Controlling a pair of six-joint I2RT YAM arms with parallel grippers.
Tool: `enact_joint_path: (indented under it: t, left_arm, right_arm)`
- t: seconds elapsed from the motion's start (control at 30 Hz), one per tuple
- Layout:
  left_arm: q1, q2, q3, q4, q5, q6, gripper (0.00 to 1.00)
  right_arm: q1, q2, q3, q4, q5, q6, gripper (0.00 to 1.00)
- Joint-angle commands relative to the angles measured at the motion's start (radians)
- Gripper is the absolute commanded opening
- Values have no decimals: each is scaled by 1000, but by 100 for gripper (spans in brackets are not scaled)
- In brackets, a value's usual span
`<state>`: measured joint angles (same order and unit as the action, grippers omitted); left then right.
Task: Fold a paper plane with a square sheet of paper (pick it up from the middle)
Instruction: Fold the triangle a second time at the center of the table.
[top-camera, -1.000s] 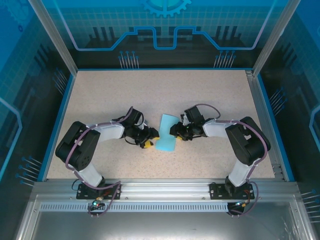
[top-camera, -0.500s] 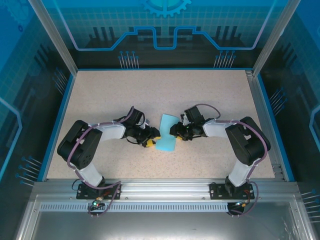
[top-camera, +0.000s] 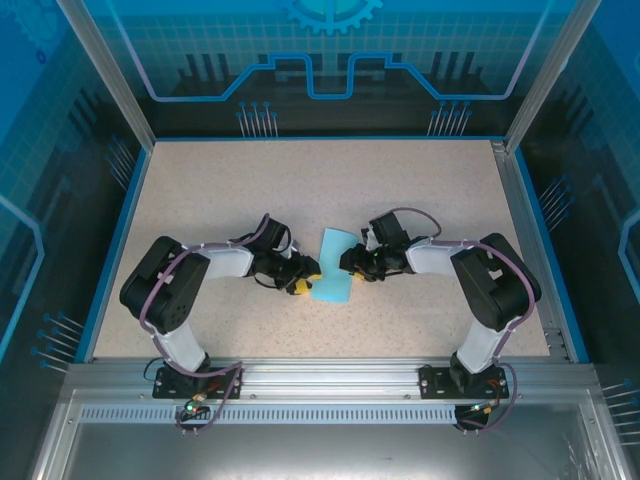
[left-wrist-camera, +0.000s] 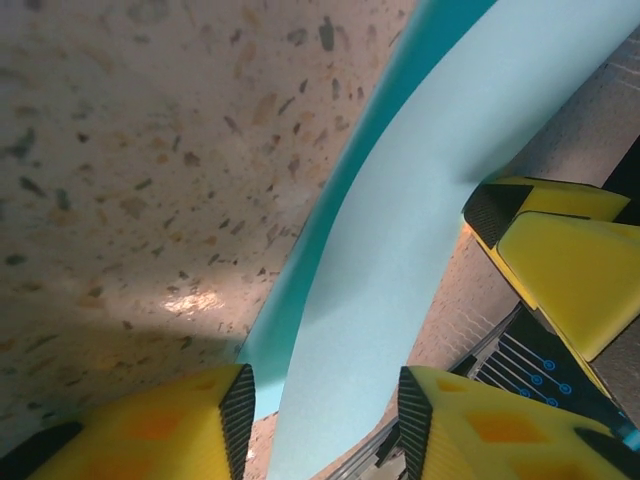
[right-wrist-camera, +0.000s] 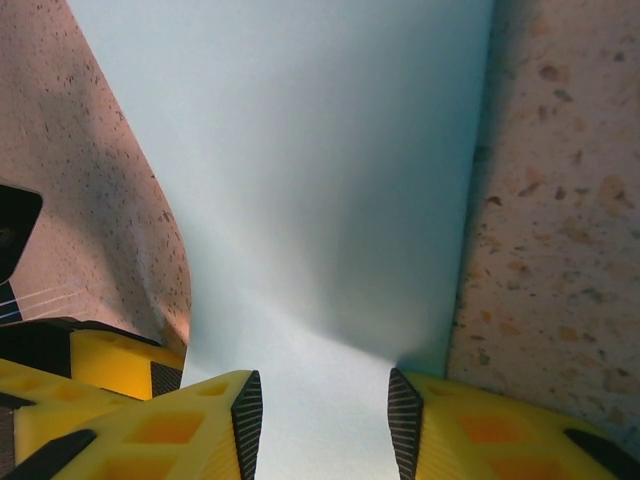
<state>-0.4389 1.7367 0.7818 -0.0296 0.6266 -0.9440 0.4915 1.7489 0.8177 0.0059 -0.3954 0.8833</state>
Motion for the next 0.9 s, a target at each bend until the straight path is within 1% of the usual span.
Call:
enact_joint_path:
  t: [0.0,0.13,0.23,0.37,0.57,0.67,0.77,0.87]
  left_arm:
    - [-10,15,27,31,31,-20,39]
    - [-10,14,39,33,32,-18,29]
    - [-11,17,44,34,22,-17,25]
    - [-10,26,53,54,18,-24,27]
    - [-8,49,94,49,22,-13,29]
    - [-5,68,116,47,31,-8,27]
    - [-4,75,128,50,33,-12,23]
    - [-4,79,137,38,36,-9,19]
  right_arm:
    - [-5,24,-21,-29,5,2,42]
    - [-5,12,-23,-12,-12,-2,42]
    - [-6,-13,-25,9,-25,-10,44]
    - [-2,-80,-23,-6,-18,-56,48]
    - [24,-186,-39,-75,43,-150,54]
    - [70,-241,-43,-132,123,-205,56]
    - [144,-294,-47,-174,208,-276,59]
    - [260,-338,-30,-235,387,-345,62]
